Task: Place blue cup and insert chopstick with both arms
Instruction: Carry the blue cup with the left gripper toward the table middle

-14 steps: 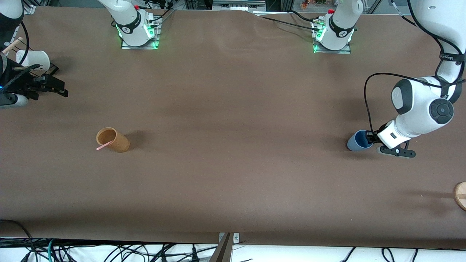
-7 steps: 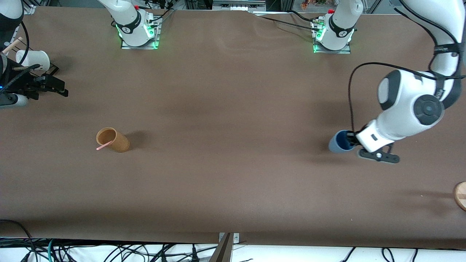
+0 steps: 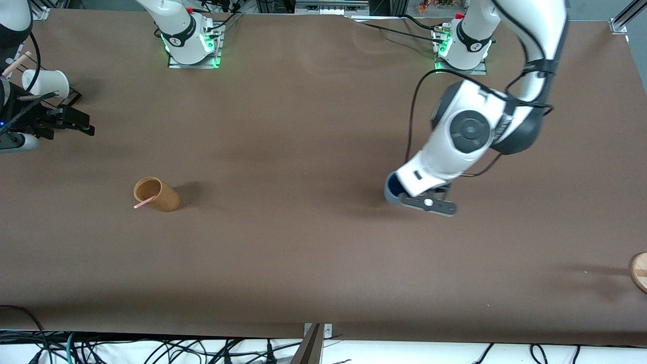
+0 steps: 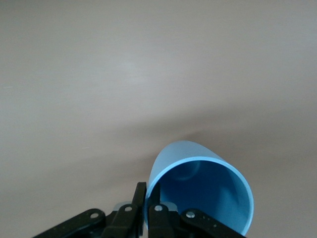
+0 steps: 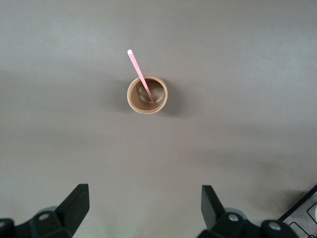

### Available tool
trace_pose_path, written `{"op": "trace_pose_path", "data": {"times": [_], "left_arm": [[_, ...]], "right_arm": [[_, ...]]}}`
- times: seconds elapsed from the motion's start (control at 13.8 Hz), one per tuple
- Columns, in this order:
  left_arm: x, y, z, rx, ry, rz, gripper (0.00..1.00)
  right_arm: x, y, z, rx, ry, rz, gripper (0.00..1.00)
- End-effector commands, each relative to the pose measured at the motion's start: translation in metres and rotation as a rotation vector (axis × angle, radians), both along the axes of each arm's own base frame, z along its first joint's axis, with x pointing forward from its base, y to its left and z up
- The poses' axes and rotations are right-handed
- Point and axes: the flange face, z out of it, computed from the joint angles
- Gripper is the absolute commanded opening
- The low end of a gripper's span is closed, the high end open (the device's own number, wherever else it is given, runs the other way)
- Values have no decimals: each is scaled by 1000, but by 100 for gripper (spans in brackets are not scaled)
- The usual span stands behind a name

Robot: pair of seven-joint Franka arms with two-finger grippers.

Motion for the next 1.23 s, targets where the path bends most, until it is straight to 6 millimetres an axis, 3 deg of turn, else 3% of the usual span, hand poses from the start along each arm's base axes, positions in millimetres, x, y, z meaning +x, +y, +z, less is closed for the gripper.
{"op": "trace_pose_path", "data": {"times": [0.0,0.29,0.65,0.87,1.16], "left_arm": [[0,-64,-14,-16,29,10,0],[-19,-142,-36,-20,19,40,0],[-36,-206,-70,-33,9,116,0],[-47,-231,-95,-44,1,173,0],[-57,-244,-119,-42,4,196,0]], "right_arm": [[-2,-3,3,0,1,1,100],[-2,-3,3,0,1,2,100],[-2,-4,2,1,3,-1,100],[-2,-4,2,1,3,-1,100],[-2,-4,2,0,3,-2,100]]}}
